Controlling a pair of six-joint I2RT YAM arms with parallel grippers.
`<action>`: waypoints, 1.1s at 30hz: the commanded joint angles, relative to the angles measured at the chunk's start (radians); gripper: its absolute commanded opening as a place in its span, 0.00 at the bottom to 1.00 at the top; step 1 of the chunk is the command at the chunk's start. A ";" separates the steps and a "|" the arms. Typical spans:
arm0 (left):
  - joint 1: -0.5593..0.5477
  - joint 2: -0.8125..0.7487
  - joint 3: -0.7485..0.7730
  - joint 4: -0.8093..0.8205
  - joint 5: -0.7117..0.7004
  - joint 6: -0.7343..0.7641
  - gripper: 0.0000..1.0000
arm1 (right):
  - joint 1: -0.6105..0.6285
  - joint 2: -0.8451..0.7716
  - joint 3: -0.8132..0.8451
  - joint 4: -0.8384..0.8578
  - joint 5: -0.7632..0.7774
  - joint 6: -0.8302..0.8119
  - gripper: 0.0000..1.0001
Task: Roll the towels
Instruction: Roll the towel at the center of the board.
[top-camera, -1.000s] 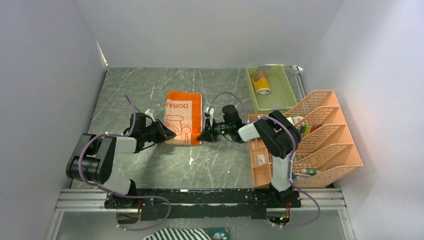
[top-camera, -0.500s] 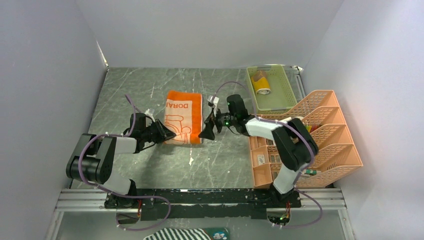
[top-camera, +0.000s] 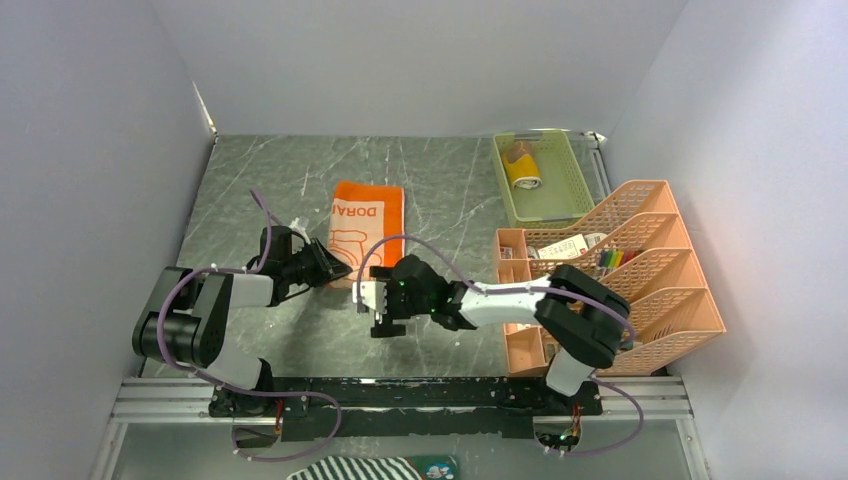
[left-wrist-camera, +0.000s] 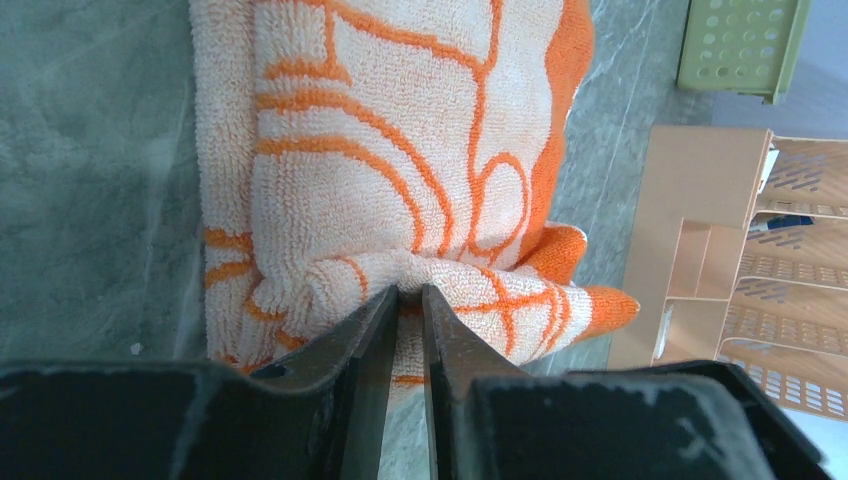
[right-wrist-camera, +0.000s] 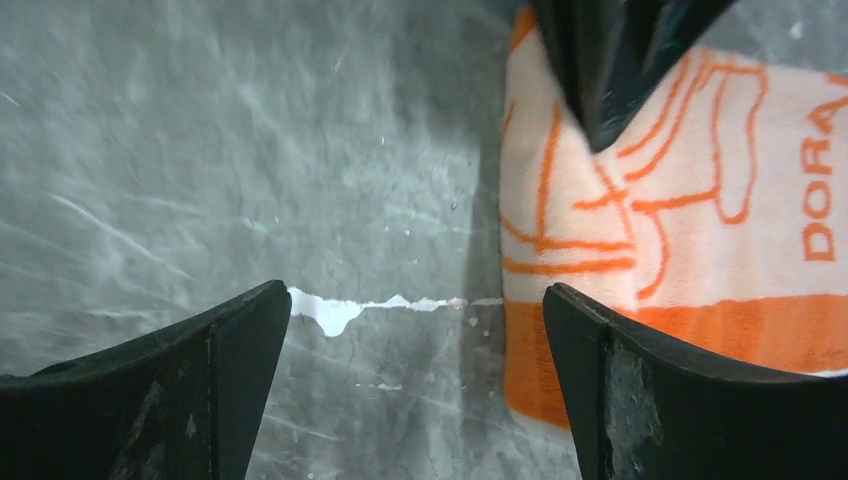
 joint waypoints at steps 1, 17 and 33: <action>-0.005 0.045 -0.020 -0.110 -0.050 0.035 0.29 | 0.021 0.095 0.012 0.013 0.158 -0.187 1.00; -0.002 0.077 -0.019 -0.096 -0.034 0.039 0.29 | 0.023 0.220 0.036 0.094 0.239 -0.236 0.84; 0.008 0.079 0.008 -0.125 -0.013 0.054 0.29 | -0.057 0.332 0.165 -0.073 0.129 -0.138 0.38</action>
